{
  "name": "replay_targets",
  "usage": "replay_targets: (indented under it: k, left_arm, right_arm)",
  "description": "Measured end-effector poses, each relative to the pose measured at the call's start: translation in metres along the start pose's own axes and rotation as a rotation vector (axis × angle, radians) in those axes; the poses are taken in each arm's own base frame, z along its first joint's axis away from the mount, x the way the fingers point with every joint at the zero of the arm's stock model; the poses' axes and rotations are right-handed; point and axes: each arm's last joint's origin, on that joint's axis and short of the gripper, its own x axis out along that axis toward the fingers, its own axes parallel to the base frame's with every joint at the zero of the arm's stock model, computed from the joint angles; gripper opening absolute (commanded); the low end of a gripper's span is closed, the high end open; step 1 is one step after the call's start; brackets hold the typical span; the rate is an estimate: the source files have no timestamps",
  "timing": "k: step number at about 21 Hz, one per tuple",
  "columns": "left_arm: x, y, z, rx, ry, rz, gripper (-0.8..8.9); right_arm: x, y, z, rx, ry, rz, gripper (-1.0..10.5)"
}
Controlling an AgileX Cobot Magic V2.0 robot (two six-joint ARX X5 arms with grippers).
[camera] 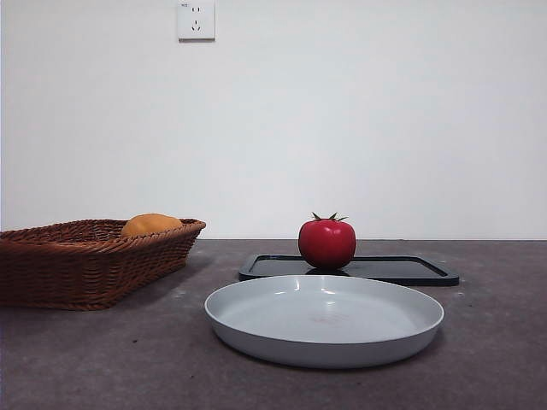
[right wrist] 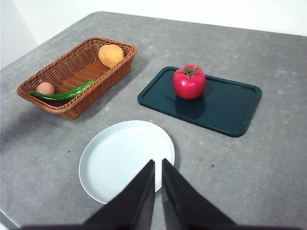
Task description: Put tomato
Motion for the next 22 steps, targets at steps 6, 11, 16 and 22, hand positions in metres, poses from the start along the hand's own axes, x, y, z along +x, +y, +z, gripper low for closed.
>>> replay_targets:
  k: [6,11,16,22]
  left_arm:
    - [0.029,0.019,-0.096,-0.121,-0.137,0.375,0.30]
    - [0.037,0.021,-0.138,-0.185,-0.124,0.414,0.30]
    - [0.035,0.022,-0.142,-0.191,-0.160,0.446,0.30]
    - [0.033,0.021,-0.145,-0.178,-0.142,0.448,0.30]
  right_arm:
    - [0.000,0.000,0.000,0.000,-0.001,0.000,0.2]
    - [0.000,0.000,0.000,0.000,0.000,0.000,0.2]
    - [0.000,0.000,0.000,0.000,0.000,0.000,0.2]
    - [0.000,0.000,0.000,0.000,0.000,0.000,0.2]
